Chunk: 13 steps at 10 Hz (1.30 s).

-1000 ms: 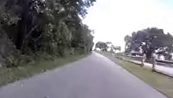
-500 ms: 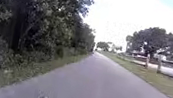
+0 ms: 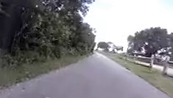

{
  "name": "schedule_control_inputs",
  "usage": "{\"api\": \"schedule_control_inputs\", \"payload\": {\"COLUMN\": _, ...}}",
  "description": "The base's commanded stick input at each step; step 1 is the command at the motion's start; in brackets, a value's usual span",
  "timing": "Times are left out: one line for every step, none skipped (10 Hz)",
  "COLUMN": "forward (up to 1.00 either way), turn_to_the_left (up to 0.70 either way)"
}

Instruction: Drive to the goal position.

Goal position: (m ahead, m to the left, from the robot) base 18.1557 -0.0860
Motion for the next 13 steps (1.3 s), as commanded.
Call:
{"api": "schedule_control_inputs", "payload": {"forward": 0.7, "turn_to_the_left": -0.35}}
{"api": "schedule_control_inputs", "payload": {"forward": 0.7, "turn_to_the_left": -0.19}}
{"api": "schedule_control_inputs", "payload": {"forward": 0.7, "turn_to_the_left": 0.0}}
{"api": "schedule_control_inputs", "payload": {"forward": 0.7, "turn_to_the_left": 0.0}}
{"api": "schedule_control_inputs", "payload": {"forward": 0.7, "turn_to_the_left": 0.0}}
{"api": "schedule_control_inputs", "payload": {"forward": 0.7, "turn_to_the_left": 0.0}}
{"api": "schedule_control_inputs", "payload": {"forward": 0.7, "turn_to_the_left": 0.0}}
{"api": "schedule_control_inputs", "payload": {"forward": 0.7, "turn_to_the_left": 0.0}}
{"api": "schedule_control_inputs", "payload": {"forward": 0.7, "turn_to_the_left": 0.0}}
{"api": "schedule_control_inputs", "payload": {"forward": 0.7, "turn_to_the_left": 0.0}}
{"api": "schedule_control_inputs", "payload": {"forward": 0.7, "turn_to_the_left": 0.0}}
{"api": "schedule_control_inputs", "payload": {"forward": 0.7, "turn_to_the_left": 0.0}}
{"api": "schedule_control_inputs", "payload": {"forward": 0.7, "turn_to_the_left": 0.0}}
